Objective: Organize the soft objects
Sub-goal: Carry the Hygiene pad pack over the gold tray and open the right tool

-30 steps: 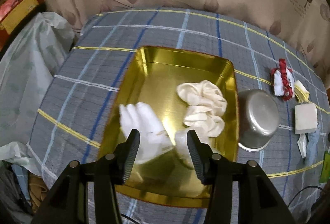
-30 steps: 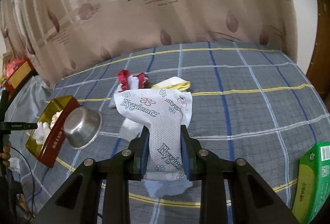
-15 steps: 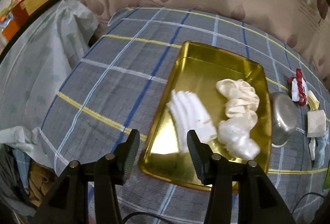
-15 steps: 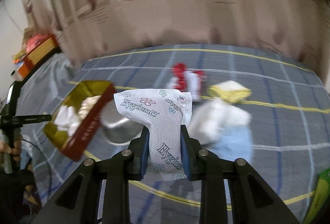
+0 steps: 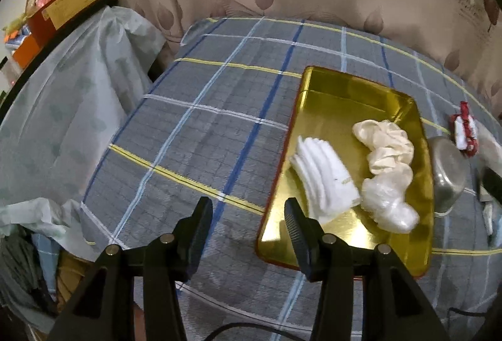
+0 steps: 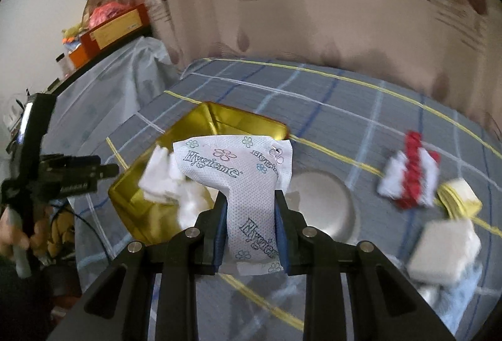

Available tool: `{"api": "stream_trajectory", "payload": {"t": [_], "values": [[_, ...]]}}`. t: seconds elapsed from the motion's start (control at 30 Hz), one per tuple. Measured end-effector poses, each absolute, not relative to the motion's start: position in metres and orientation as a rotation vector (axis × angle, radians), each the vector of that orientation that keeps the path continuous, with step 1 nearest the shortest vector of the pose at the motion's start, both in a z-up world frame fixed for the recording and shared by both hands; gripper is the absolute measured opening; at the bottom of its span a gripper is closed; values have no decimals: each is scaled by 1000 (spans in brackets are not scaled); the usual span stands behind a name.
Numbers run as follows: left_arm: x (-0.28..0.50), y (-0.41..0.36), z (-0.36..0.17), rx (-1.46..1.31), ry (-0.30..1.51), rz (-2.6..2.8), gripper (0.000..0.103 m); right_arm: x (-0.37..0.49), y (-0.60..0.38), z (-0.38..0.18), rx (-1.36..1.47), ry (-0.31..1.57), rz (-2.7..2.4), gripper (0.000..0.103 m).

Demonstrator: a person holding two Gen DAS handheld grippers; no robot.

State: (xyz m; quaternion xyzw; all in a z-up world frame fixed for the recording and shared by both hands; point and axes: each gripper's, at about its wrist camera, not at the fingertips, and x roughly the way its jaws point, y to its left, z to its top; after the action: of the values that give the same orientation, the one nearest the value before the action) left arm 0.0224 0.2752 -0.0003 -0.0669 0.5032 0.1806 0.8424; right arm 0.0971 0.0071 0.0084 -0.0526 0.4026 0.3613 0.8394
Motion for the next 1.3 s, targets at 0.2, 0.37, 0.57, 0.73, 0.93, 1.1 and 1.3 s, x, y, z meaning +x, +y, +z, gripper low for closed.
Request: {"api": "stream_trajectory", "payload": {"t": [0.2,0.37,0.57,0.73,0.93,1.1,1.3], "values": [[22,270,4,-144,1047,354,49,112,60,0,-147,860,798,25],[21,272,5,-158,1044,348,49,120,92,-10,-200,875,805,25],[21,274,2,-170,1053,347,49,125,112,-22,-249,890,795,25],[22,272,3,-163,1051,336,49,128,117,-30,-262,904,782,26],[23,269,3,-165,1059,323,49,126,119,-30,-261,902,793,38],[22,268,4,-165,1058,320,49,118,112,-23,-239,886,808,53],[22,265,3,-160,1063,316,49,100,88,-10,-194,869,827,56]]}}
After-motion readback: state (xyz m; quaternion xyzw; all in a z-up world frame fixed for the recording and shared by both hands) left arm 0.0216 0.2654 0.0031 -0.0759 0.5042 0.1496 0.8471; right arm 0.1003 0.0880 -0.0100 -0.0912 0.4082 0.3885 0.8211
